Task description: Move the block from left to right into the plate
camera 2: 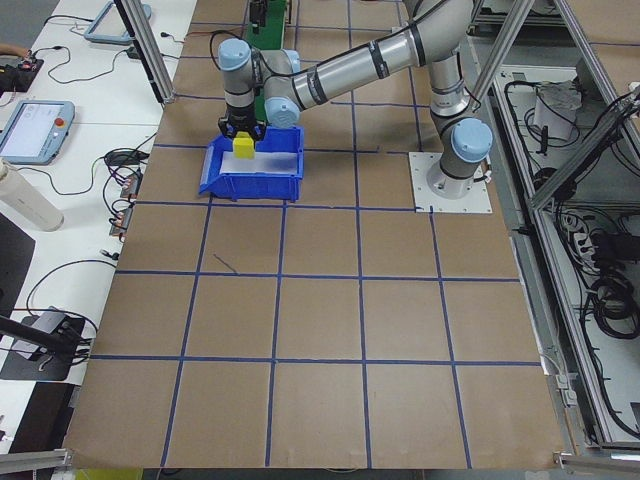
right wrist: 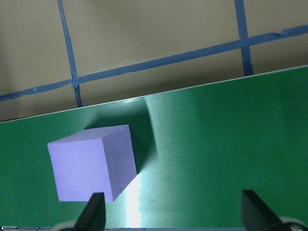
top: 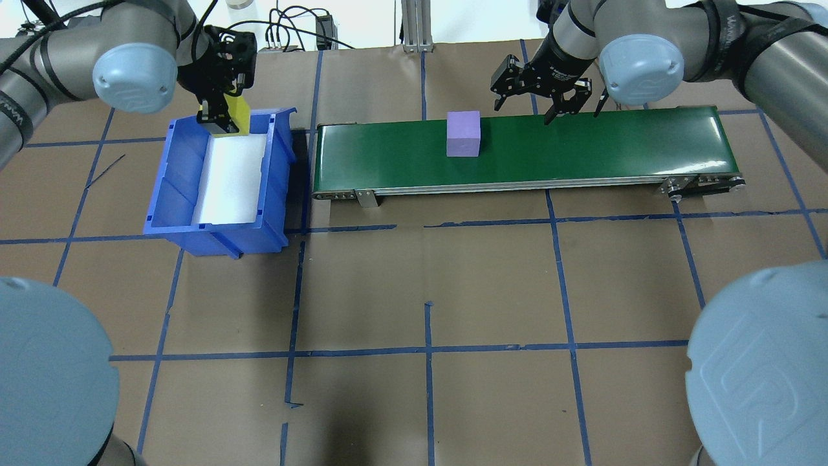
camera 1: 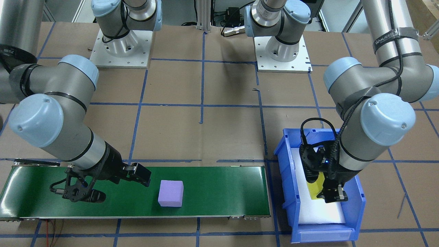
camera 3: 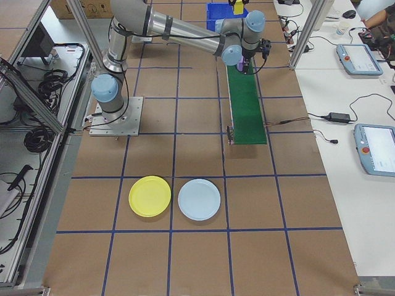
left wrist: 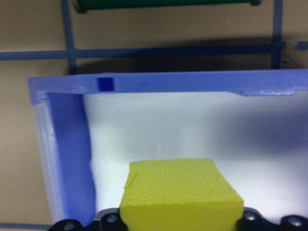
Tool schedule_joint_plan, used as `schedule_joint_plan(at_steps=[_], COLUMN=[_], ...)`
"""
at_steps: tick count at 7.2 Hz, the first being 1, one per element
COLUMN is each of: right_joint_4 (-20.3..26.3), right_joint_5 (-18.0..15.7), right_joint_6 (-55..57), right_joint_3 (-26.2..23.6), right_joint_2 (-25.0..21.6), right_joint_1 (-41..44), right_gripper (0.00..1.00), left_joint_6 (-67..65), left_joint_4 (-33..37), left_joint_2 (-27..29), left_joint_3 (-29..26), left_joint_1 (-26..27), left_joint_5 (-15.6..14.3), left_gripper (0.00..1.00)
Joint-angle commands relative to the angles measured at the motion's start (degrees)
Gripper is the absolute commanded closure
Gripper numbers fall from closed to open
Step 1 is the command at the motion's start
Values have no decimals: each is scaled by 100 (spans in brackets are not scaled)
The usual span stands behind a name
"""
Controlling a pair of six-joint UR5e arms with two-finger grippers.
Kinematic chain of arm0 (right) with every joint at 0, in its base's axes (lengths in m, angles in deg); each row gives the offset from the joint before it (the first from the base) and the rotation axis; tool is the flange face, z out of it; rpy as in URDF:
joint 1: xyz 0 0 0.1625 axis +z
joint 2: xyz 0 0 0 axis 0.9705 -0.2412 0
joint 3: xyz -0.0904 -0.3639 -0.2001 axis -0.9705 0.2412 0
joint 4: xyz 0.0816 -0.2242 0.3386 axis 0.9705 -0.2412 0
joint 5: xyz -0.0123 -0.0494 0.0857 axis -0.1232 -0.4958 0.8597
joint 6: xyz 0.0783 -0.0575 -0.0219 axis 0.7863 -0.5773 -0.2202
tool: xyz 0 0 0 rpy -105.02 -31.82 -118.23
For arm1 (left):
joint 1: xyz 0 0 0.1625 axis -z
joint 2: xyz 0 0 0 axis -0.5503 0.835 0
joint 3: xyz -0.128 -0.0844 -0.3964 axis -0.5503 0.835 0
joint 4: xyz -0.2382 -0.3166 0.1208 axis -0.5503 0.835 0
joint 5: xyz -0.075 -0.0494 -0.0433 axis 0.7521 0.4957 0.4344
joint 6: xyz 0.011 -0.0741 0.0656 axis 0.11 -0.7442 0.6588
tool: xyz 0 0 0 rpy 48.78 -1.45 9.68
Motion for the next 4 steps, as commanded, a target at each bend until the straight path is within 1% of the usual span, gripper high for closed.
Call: schedule_joint_plan(at_steps=[1, 2, 3, 4], right_joint_4=[0, 0, 0, 0], right_joint_5=[6, 15, 7, 6], right_joint_6=[145, 163, 163, 163], right_joint_3=[-35, -36, -36, -36], right_joint_2=[55, 81, 117, 126], right_joint_1=[-1, -1, -1, -1], right_gripper=[0, 0, 0, 0], left_joint_6=[-757, -932, -960, -960], left_joint_4=[155, -238, -234, -190], left_joint_2=[290, 422, 562, 642], left_joint_3=[-519, -511, -441, -153], left_joint_1=[754, 1035, 1151, 1257], left_joint_5=[77, 147, 261, 497], left_gripper=[55, 56, 56, 62])
